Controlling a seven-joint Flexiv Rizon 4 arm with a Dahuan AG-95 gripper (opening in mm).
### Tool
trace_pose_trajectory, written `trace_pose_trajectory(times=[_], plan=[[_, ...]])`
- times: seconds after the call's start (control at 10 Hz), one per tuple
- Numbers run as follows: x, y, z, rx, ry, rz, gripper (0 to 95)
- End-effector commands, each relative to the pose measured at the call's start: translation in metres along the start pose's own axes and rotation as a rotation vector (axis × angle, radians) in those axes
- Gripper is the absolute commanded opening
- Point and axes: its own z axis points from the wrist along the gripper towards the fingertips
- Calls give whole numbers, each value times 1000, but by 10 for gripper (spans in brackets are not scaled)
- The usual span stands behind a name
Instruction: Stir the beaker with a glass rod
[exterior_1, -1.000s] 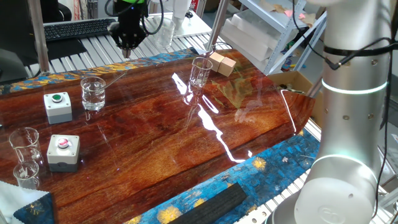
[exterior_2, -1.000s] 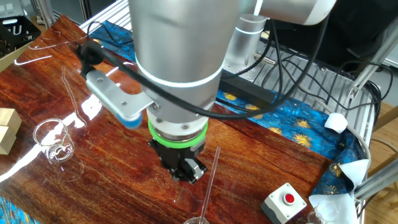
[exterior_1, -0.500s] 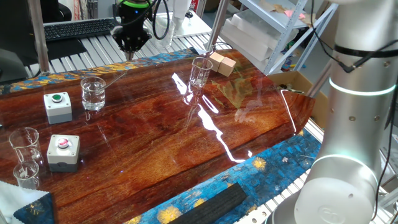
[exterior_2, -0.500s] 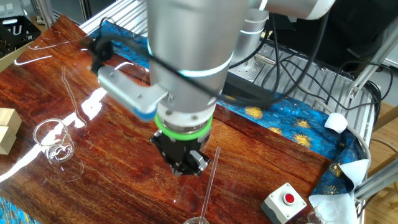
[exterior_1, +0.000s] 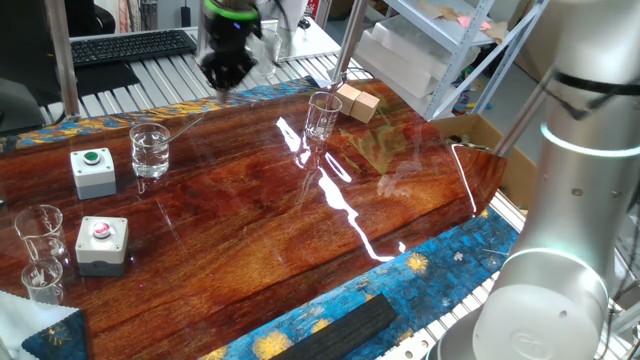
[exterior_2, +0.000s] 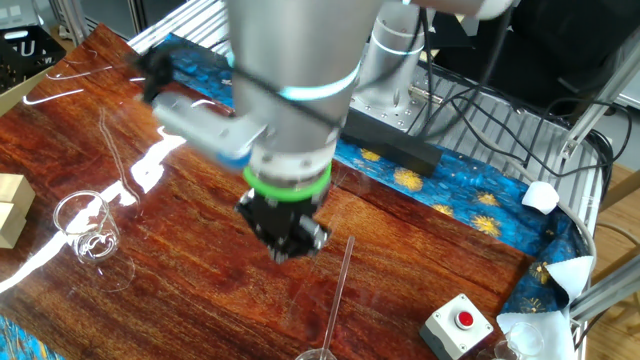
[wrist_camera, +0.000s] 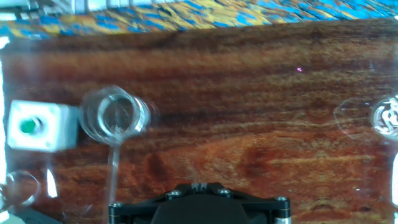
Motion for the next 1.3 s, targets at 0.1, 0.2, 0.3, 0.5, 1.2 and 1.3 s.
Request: trace_pose_trajectory(times=[0.1,0.2,0.3,0.5,1.2,1.3], plan=[[-6,-1,2,3,20,-16,0],[-7,-2,3,-1,21,-20,0],[-8,-4,5,-8,19,-27,0],[-9,-5,7,-11,8,-20,0],[-9,-5,7,15,10,-4,0],[-9,-5,7,26,10,1,0]])
